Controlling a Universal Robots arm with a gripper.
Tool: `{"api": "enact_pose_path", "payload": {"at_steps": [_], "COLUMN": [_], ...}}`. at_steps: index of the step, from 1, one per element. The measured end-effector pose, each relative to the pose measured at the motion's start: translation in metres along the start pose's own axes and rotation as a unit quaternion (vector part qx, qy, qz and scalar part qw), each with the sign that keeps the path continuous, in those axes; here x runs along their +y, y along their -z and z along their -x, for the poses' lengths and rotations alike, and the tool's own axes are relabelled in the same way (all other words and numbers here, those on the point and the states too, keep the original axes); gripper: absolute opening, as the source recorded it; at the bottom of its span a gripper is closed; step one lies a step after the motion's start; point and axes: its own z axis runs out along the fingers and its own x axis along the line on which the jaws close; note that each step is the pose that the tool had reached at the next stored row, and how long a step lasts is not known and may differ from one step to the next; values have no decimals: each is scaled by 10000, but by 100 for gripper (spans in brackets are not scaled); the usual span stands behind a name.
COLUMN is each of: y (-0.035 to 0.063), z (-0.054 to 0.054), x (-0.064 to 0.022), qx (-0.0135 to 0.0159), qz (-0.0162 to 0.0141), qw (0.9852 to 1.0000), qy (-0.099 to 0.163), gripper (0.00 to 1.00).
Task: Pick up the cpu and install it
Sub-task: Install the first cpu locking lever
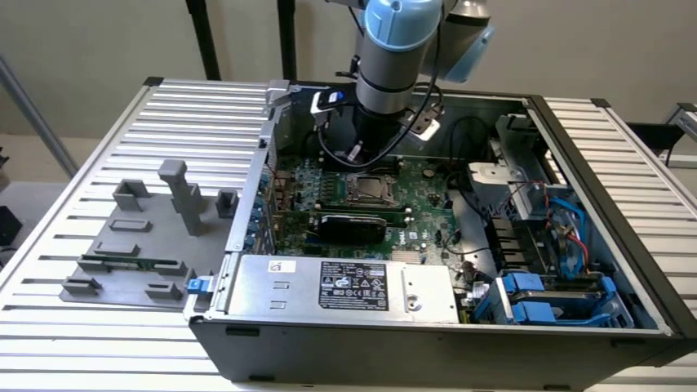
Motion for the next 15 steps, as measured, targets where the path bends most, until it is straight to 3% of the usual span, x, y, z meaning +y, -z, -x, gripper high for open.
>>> {"api": "enact_pose_path", "payload": {"at_steps": [15], "y": [-52], "z": [-40], "x": [55], "qx": [-21], "qz": [16], "qw": [10000], "qy": [0], "gripper": [11]}}
